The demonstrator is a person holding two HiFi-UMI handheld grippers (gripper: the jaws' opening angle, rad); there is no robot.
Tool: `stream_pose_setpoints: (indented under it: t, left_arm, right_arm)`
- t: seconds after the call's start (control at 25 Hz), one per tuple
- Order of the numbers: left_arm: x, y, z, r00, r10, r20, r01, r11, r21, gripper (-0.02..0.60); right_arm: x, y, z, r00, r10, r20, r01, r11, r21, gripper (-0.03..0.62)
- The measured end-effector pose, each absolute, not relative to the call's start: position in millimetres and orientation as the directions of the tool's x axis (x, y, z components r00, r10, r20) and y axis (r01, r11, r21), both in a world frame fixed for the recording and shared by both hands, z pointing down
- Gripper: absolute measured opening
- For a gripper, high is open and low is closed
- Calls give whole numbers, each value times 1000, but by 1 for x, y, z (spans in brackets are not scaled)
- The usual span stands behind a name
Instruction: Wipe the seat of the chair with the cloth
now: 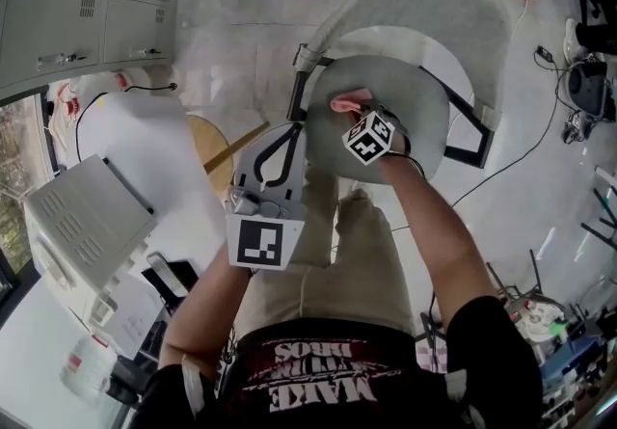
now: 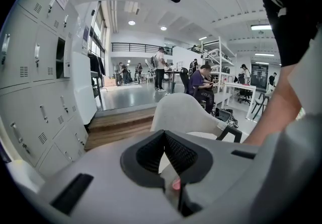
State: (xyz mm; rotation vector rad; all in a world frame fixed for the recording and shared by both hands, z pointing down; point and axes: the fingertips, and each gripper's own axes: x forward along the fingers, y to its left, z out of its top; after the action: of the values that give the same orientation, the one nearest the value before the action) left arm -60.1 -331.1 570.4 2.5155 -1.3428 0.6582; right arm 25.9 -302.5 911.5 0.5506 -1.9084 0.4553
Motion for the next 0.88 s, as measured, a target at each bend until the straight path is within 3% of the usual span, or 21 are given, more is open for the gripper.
stream_pose_setpoints:
  t: [0.16, 0.36, 0.88]
  left_arm:
    - [-61, -321, 576, 488, -720, 494, -825, -565, -10, 6]
    - [-63, -313, 588, 482, -716, 505, -830, -558, 0, 5]
    - [-40, -317, 565, 511, -720, 470, -816, -578, 2, 6]
  right_arm:
    - [-33, -276, 926, -358, -112, 927, -448, 891, -65, 35]
    - [-21, -266, 953, -292, -90, 952, -411, 911, -40, 35]
    - [216, -232, 961, 9, -29, 1000, -559, 829, 29, 34]
